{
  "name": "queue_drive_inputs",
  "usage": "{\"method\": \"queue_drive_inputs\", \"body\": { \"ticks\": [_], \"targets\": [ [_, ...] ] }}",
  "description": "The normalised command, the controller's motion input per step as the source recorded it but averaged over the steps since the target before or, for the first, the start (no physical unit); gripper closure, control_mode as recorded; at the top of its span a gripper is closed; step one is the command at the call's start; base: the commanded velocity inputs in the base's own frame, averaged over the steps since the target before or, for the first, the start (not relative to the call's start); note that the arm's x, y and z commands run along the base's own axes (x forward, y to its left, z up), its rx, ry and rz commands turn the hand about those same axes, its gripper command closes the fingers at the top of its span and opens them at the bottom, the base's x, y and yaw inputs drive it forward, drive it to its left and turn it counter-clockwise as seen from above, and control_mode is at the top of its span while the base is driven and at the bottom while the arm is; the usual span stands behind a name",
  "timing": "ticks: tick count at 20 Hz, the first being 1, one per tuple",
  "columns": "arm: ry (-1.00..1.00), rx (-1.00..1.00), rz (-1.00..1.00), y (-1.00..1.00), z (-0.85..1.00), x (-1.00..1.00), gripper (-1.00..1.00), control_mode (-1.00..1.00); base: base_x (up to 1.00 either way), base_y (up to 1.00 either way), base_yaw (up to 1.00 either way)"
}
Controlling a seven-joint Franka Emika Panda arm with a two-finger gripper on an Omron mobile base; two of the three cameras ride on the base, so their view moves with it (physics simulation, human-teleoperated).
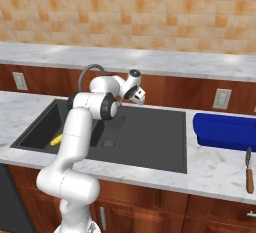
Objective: Pick up all produce items and place them in the sink. Turn on the sink faucet to wash them. Then turn the sink off and put them in the tray.
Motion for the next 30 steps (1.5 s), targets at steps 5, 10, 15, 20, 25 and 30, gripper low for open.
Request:
{"method": "queue_drive_inputs", "body": {
  "ticks": [5, 10, 15, 20, 25, 30],
  "targets": [
    [0.01, 0.08, 0.00, -0.25, -0.68, 0.00, 1.00, -1.00, 0.00, 0.00, 0.00],
    [0.00, 0.06, 0.00, 0.06, -0.38, 0.02, 1.00, -1.00, 0.00, 0.00, 0.00],
    [-0.04, 0.00, 0.03, 0.34, -0.14, 0.33, 1.00, -1.00, 0.00, 0.00, 0.00],
    [-0.19, -0.01, 0.12, 0.64, 0.00, 0.36, 1.00, -1.00, 0.00, 0.00, 0.00],
    [-0.17, -0.02, 0.16, 0.87, 0.00, 0.44, 1.00, -1.00, 0.00, 0.00, 0.00],
    [-0.13, -0.03, 0.21, 0.95, 0.00, 0.18, 1.00, -1.00, 0.00, 0.00, 0.00]
  ]
}}
